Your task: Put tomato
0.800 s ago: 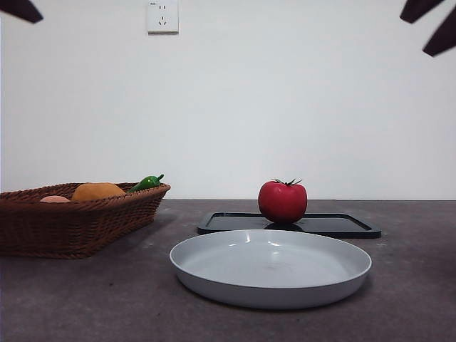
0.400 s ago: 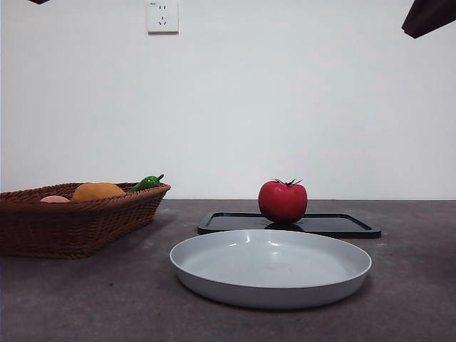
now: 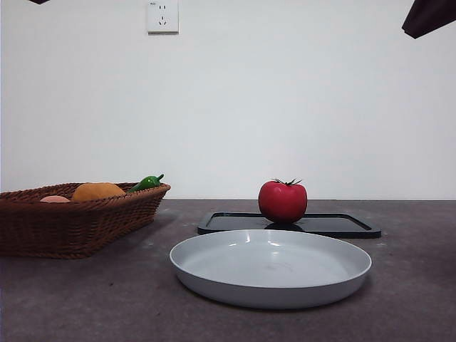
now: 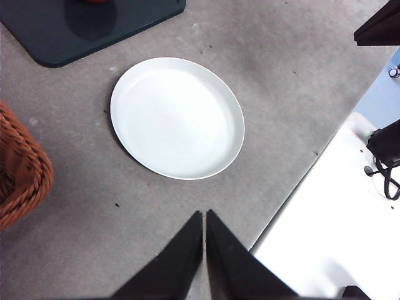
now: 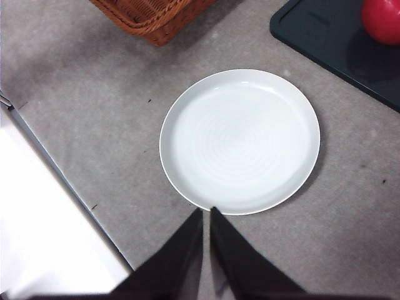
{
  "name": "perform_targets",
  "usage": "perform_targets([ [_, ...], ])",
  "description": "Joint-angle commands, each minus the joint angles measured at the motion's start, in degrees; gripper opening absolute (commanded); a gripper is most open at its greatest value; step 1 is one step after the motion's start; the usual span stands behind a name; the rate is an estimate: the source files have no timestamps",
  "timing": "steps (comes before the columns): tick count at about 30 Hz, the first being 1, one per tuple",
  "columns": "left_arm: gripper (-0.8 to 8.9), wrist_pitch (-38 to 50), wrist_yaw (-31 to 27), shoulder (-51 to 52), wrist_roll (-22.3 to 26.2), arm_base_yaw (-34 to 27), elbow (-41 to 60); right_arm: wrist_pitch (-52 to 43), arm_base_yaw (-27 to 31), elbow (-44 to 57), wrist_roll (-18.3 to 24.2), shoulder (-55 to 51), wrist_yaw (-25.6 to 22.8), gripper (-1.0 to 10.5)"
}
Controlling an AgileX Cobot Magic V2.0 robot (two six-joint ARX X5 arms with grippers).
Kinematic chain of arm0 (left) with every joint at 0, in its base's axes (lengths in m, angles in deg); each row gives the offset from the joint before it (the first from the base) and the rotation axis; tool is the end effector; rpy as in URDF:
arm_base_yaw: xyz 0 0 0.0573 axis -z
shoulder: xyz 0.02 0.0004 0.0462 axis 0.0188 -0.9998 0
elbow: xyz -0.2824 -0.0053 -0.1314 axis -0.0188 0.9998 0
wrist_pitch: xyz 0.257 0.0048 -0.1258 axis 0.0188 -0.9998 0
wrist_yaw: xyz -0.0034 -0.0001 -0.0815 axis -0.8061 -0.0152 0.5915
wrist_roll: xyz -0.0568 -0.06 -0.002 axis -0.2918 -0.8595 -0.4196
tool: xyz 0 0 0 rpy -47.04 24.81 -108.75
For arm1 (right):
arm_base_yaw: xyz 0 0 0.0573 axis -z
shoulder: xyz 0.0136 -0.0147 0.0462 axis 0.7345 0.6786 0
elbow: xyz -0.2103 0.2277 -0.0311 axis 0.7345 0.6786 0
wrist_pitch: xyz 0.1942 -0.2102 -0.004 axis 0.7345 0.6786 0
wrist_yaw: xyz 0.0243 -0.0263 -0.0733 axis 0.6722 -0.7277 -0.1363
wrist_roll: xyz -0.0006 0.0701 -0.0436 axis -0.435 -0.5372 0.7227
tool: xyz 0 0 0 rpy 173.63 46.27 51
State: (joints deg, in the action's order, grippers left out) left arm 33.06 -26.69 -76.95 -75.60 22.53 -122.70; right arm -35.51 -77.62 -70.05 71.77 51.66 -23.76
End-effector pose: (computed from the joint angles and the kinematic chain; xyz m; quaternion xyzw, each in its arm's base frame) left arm 0.1570 -0.1010 0.3523 0.0206 0.3709 -0.4384 0.8184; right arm 0.1366 0.1066 0.3217 -0.0321 0.3741 0.3885 0.8415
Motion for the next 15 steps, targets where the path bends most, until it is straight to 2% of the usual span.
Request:
perform_targets([
  [1,0.07,0.61,0.48,-0.35,0.28,0.22,-1.03,-0.55,-0.39,-0.44,-0.79,0.33,0.11,0.1],
  [10,0.08,0.9,0.37,0.11,0.48,0.17,-1.03,-0.55,-0.39,-0.44,-0.79,0.33,0.11,0.1],
  [15,0.07,8.31,-5.66,3.93,0.24,-4.13,-0.9,-0.55,-0.39,-0.44,-0.79,0.33,0.11,0.1],
])
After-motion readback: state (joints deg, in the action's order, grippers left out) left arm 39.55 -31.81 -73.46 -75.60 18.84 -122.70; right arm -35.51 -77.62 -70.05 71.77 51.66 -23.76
